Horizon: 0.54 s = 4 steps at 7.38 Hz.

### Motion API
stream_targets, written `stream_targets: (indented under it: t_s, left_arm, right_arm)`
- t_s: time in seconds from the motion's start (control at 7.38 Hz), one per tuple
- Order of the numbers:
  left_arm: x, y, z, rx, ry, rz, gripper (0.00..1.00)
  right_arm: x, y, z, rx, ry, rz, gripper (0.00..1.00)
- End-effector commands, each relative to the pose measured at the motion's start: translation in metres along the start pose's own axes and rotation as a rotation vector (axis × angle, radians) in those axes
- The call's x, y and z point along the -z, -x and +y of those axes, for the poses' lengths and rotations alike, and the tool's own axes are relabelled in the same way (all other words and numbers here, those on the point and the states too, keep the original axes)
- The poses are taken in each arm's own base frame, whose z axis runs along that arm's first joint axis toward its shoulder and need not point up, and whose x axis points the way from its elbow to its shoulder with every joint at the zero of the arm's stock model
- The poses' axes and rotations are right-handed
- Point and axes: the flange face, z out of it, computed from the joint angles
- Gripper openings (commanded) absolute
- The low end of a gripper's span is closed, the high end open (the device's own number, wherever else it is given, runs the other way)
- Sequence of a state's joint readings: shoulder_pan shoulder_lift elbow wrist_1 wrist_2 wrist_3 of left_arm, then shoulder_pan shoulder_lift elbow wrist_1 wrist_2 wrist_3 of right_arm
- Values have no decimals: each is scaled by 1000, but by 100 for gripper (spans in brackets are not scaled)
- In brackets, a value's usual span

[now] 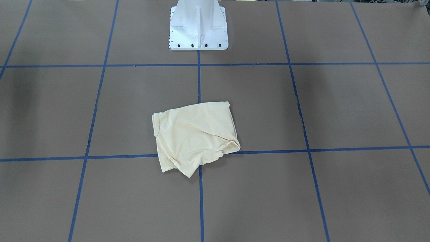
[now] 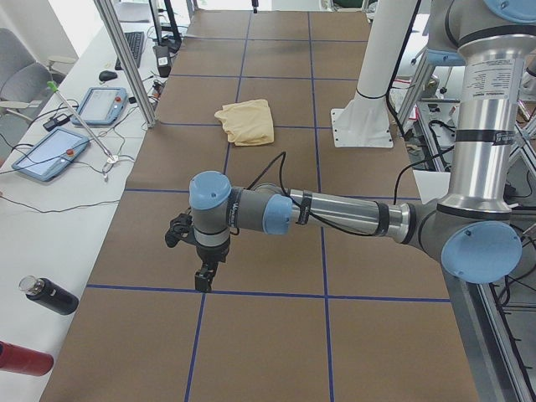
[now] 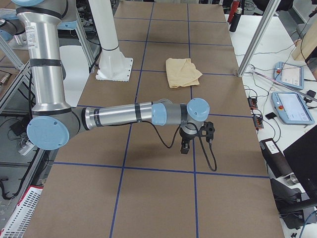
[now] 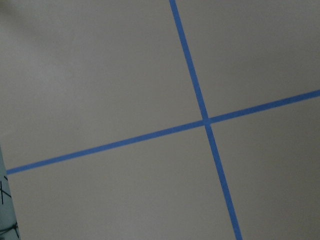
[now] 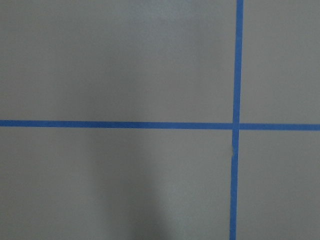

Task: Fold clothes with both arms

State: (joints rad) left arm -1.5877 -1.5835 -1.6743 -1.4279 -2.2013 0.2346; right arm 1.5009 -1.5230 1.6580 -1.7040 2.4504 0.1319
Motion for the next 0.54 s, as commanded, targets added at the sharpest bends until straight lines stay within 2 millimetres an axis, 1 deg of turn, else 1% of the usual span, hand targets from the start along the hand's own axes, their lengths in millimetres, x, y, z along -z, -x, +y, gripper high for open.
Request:
stream_targets:
  t_s: [0.0,0.14,0.27,0.41]
  left_arm:
    - [-14,8,24,41,61,35,100]
    - [-10,4,18,32,44,40,100]
    - [-11,5,17,33,44,41,100]
    - [-13,2,19,45,38,82,100]
  right_arm:
    - [-10,-40,7,64,17,31,100]
    - [-13,-52,8,110,24,47,100]
    - [-17,-61,13,107,32,81,100]
    - [-20,-64,14,94,37,83,100]
